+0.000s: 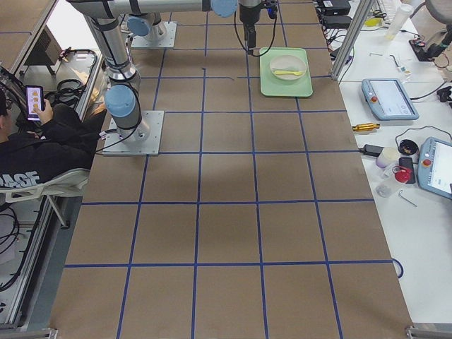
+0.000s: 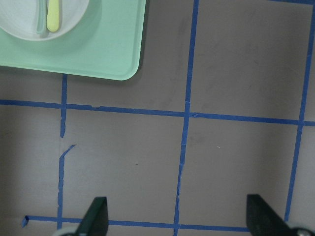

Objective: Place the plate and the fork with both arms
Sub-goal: 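Open the left gripper and lift it away from the plate, then reach the right gripper into the plate and grasp the yellow fork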

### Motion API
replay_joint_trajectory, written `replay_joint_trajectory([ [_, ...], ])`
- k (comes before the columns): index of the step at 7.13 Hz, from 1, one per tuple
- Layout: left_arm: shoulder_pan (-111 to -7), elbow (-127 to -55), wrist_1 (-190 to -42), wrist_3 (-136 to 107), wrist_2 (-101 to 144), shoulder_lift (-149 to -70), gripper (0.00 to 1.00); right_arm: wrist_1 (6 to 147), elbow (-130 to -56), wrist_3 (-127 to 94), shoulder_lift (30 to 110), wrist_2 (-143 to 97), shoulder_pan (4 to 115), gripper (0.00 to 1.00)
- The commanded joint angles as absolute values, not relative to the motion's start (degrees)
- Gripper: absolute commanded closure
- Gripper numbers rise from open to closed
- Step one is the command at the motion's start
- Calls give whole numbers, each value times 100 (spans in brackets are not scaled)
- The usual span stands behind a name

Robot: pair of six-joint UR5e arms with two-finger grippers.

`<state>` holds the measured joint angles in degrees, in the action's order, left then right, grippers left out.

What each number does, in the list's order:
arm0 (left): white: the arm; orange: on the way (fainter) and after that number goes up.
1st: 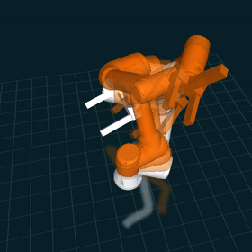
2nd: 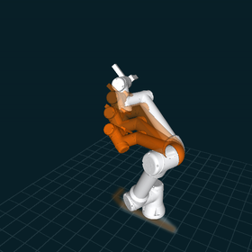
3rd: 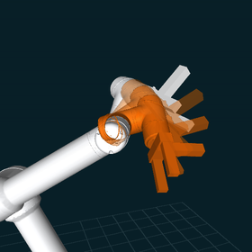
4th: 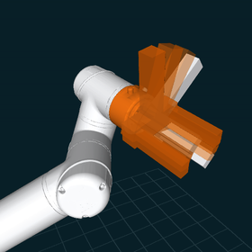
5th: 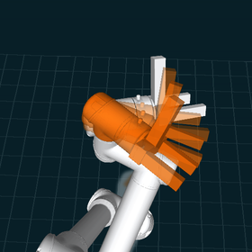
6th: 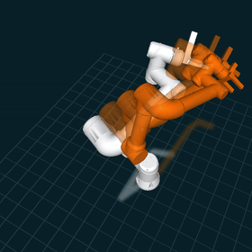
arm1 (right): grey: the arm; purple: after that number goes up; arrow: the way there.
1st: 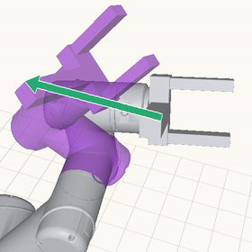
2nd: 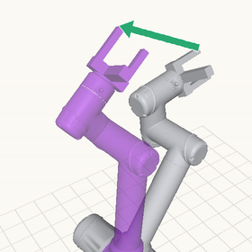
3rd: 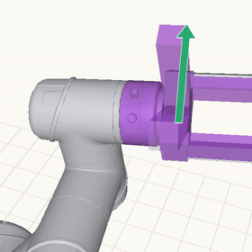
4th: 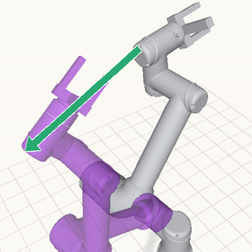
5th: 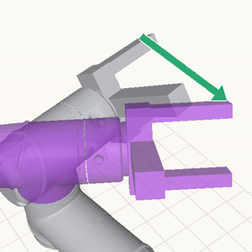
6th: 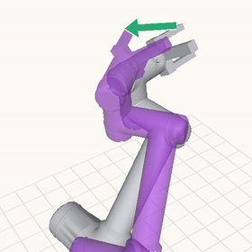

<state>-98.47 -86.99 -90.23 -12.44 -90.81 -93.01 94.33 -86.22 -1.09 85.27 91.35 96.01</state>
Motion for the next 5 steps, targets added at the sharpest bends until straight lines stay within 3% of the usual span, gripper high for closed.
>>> replay_joint_trajectory([
  [1, -9879, -8965, -8781, -1283, -9105, -9176, 0, 9666, -7863, -620, 7618, 9088, 9851, 0],
  [3, -9879, -9061, -8623, -1292, -9105, -9185, 0, 10061, -6659, -1498, 6221, 9105, 10168, 0],
  [5, -9879, -9211, -8306, -1388, -9097, -9176, 0, 11052, -6442, -2124, 5182, 9193, 10493, 0],
])
